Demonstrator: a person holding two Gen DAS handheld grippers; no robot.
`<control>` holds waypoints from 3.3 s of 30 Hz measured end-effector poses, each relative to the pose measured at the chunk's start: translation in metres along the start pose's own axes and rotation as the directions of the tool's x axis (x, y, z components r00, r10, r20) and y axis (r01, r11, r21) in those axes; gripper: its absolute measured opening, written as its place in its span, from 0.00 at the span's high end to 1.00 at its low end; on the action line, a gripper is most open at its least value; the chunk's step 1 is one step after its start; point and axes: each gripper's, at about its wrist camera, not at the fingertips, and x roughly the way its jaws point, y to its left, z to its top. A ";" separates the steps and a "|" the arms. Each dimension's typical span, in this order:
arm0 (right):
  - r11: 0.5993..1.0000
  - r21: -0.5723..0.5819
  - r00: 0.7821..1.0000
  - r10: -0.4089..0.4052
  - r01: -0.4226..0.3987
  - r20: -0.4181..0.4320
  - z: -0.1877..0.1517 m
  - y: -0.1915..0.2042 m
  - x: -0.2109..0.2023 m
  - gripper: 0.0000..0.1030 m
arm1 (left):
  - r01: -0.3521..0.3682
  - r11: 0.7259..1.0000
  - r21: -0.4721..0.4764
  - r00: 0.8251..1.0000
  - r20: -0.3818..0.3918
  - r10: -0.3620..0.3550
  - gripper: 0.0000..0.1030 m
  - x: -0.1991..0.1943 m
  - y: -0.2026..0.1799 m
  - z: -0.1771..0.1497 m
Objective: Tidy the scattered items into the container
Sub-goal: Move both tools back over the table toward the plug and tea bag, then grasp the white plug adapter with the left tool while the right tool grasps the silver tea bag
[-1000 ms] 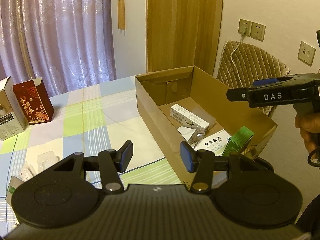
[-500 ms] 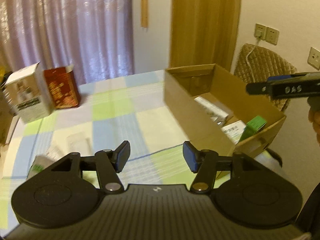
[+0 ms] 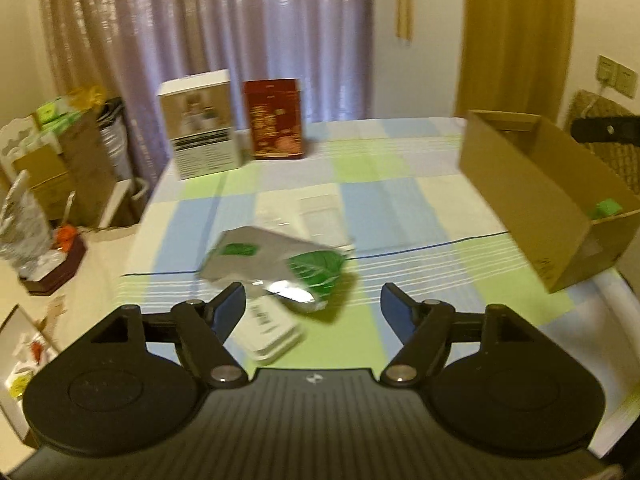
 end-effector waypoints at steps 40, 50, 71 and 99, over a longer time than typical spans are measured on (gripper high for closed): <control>0.941 -0.162 0.930 0.247 -0.297 -0.271 -0.041 0.111 0.223 0.15 | 0.360 0.903 0.235 0.923 -0.232 -0.307 0.37 0.162 0.079 -0.051; 0.867 -0.313 0.896 0.275 -0.388 -0.350 -0.049 0.170 0.277 0.15 | 0.362 0.904 0.225 0.918 -0.257 -0.304 0.37 0.133 0.109 -0.071; 0.883 -0.261 0.848 0.235 -0.390 -0.475 -0.070 0.161 0.276 0.36 | 0.341 0.916 0.213 0.927 -0.241 -0.288 0.34 0.122 0.115 -0.073; 0.981 -0.117 0.895 0.089 -0.154 -0.437 -0.137 0.067 0.153 0.14 | 0.388 0.870 0.304 0.902 -0.321 -0.290 0.42 0.117 0.047 -0.062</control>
